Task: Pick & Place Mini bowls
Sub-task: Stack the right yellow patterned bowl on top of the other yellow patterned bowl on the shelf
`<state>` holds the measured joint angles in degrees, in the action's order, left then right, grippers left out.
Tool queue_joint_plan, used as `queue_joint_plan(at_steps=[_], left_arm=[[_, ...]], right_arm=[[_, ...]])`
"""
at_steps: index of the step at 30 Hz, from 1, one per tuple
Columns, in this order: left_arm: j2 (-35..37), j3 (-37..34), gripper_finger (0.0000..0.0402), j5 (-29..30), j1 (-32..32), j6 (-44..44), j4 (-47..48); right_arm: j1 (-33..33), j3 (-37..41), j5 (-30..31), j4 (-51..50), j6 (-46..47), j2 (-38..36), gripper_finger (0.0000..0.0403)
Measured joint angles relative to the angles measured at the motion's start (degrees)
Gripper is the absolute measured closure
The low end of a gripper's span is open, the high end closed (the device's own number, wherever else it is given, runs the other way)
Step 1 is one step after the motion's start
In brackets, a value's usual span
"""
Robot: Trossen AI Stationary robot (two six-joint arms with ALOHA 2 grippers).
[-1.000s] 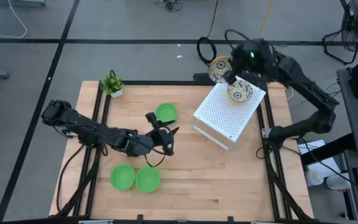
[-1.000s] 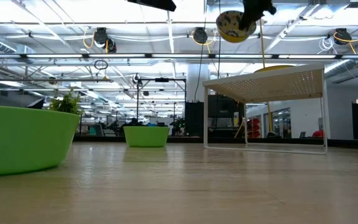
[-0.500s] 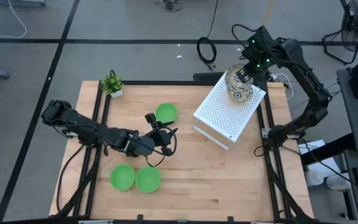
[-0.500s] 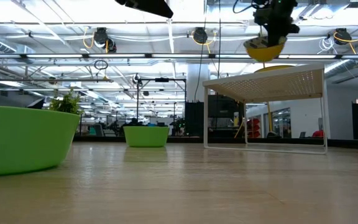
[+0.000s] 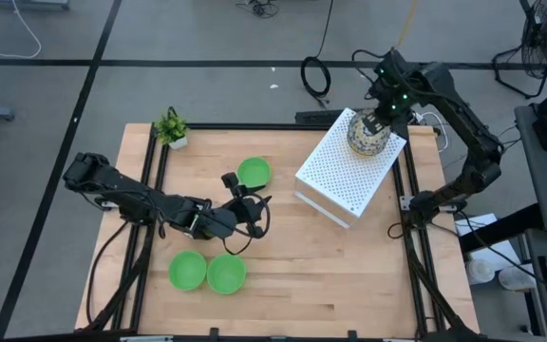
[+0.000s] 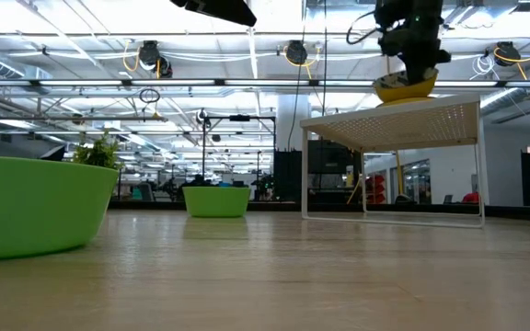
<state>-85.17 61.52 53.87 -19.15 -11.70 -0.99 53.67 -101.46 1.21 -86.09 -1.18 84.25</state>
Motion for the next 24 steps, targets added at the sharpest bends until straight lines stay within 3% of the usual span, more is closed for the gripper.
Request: queue_joint_plan(at_steps=[7,24], left_arm=[[0.00,0.00,0.0249,0.00,-0.01,0.02,0.00],[0.00,0.00,0.0249,0.01,0.00,0.00,-0.03]], right_arm=[[0.00,4.62,0.00,3.04,-1.68,0.02,0.0390],[-0.02,5.11,0.13,4.48,-2.70,-0.02,0.0356]])
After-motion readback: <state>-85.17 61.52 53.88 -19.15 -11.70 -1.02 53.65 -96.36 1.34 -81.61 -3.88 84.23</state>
